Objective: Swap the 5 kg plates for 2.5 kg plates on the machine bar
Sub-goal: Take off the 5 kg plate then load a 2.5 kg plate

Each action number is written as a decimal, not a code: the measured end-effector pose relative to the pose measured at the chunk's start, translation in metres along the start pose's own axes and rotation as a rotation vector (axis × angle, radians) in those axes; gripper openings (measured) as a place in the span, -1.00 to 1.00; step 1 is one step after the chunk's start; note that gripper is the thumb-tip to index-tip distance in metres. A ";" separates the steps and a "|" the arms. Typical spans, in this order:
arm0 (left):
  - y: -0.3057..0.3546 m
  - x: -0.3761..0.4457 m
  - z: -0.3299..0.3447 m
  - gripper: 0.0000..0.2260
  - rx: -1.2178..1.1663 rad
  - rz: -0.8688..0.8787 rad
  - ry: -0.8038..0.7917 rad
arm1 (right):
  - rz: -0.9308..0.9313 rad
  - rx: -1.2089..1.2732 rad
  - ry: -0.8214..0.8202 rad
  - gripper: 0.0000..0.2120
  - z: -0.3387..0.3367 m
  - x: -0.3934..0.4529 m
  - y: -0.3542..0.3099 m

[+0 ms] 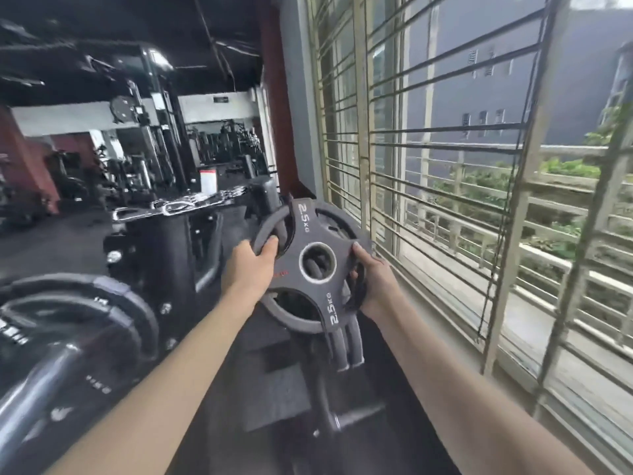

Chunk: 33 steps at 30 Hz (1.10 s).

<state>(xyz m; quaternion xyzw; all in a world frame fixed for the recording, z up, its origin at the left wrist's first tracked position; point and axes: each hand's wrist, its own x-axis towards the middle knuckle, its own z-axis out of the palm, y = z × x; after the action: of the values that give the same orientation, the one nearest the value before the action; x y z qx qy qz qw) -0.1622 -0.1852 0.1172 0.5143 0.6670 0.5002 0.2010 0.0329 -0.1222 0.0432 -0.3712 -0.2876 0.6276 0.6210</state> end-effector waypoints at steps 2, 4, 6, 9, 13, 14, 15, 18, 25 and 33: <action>-0.021 -0.032 -0.038 -0.40 -0.074 -0.066 0.024 | -0.069 -0.082 0.034 -0.16 0.021 -0.053 -0.001; -0.031 -0.064 -0.075 -0.49 -0.118 -0.114 0.056 | -0.102 -0.142 0.022 -0.36 0.041 -0.102 0.002; -0.043 -0.092 -0.108 -0.49 -0.173 -0.157 0.060 | -0.096 -0.164 -0.014 -0.51 0.055 -0.142 0.013; -0.095 -0.101 -0.141 -0.29 -0.284 -0.246 0.070 | -0.087 -0.184 -0.081 -0.54 0.072 -0.196 0.029; -0.082 -0.175 -0.203 -0.80 -0.509 -0.332 0.095 | -0.068 -0.207 -0.182 -0.56 0.093 -0.255 0.049; -0.079 -0.191 -0.216 -0.89 -0.563 -0.357 0.089 | -0.063 -0.203 -0.206 -0.57 0.099 -0.271 0.054; -0.077 -0.204 -0.228 -0.87 -0.615 -0.401 0.065 | -0.060 -0.202 -0.218 -0.62 0.104 -0.288 0.057; -0.074 -0.245 -0.267 -0.72 -0.748 -0.532 -0.045 | -0.035 -0.193 -0.302 -0.71 0.112 -0.332 0.069; -0.079 -0.324 -0.334 -0.62 -0.784 -0.596 -0.040 | 0.024 -0.228 -0.341 -0.36 0.126 -0.418 0.109; -0.105 -0.343 -0.379 -0.22 -0.767 -0.628 0.043 | 0.092 -0.227 -0.418 -0.53 0.159 -0.457 0.136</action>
<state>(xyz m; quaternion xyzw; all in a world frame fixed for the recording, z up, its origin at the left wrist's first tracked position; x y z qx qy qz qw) -0.3760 -0.6604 0.0996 0.1670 0.5616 0.6353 0.5031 -0.1960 -0.5687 0.0702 -0.3133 -0.4613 0.6821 0.4731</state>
